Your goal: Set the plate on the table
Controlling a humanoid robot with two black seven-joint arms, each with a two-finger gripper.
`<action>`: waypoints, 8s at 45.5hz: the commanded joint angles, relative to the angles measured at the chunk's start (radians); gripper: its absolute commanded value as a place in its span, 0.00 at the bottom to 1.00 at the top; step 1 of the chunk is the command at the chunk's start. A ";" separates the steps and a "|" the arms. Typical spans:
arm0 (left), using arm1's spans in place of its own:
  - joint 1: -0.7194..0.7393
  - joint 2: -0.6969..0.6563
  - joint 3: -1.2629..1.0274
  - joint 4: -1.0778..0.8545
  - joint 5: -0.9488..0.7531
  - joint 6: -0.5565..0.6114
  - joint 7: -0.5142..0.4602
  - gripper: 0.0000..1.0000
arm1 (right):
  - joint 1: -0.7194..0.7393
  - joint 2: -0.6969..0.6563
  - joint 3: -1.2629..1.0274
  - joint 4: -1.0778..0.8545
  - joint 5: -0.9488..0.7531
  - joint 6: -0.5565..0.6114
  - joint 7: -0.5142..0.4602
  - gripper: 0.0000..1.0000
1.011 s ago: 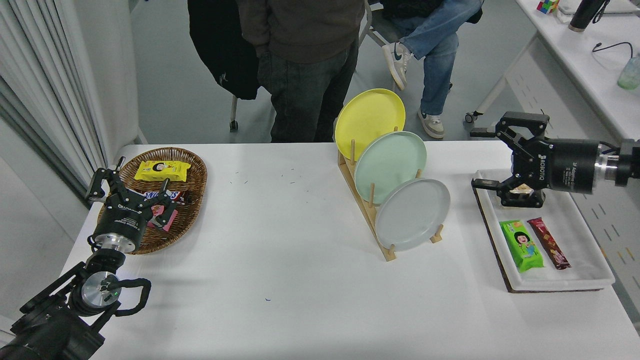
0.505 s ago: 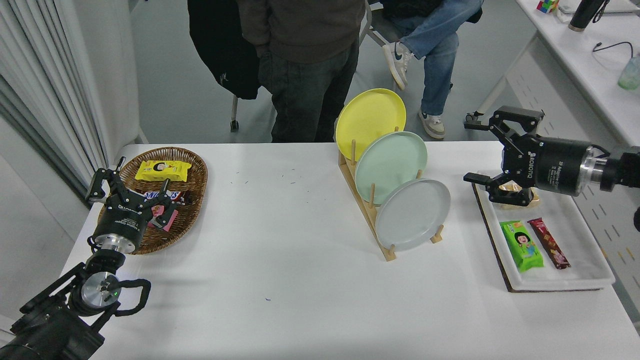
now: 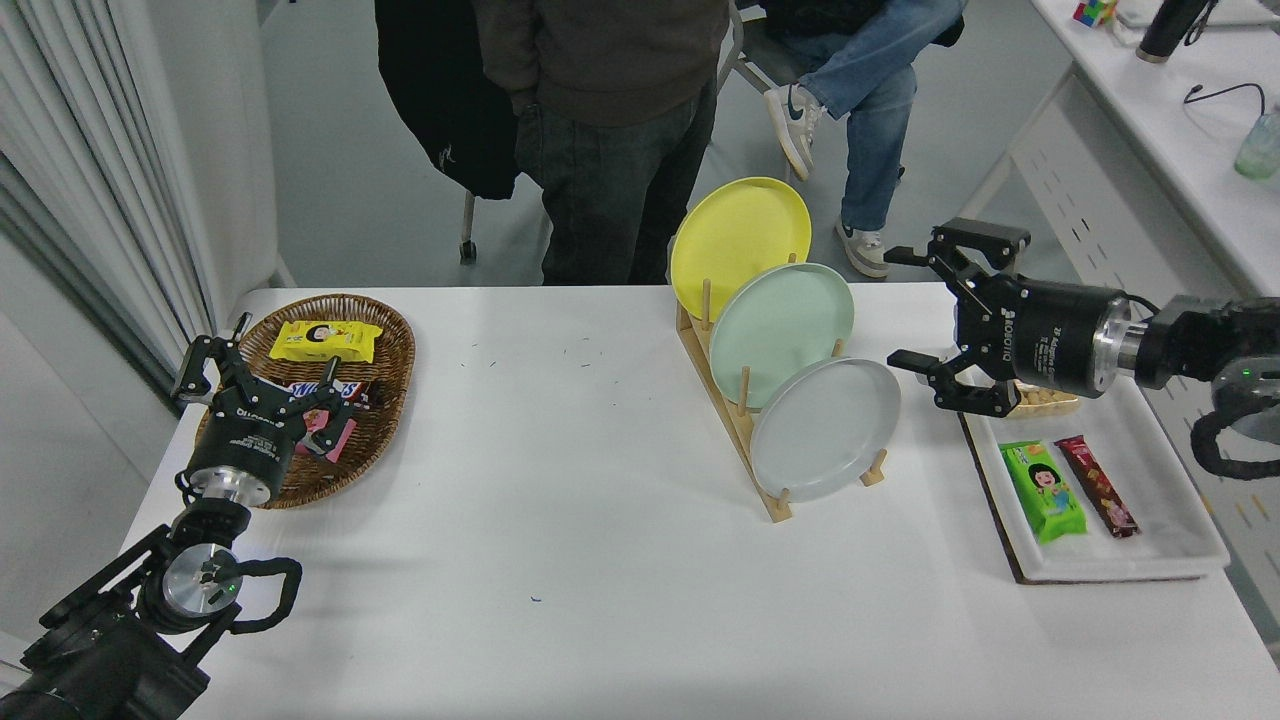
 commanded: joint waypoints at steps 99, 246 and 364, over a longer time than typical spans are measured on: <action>0.000 0.000 0.000 0.000 0.000 0.000 0.000 0.98 | -0.128 0.296 0.002 -0.144 0.262 -0.344 -0.010 1.00; 0.000 0.000 0.000 0.000 0.000 0.000 0.000 0.98 | -0.282 0.189 0.409 -0.257 0.202 -0.296 -0.455 0.38; 0.000 0.000 0.000 0.000 0.000 0.000 0.000 0.98 | -0.314 0.187 0.515 -0.311 0.099 -0.329 -0.539 0.13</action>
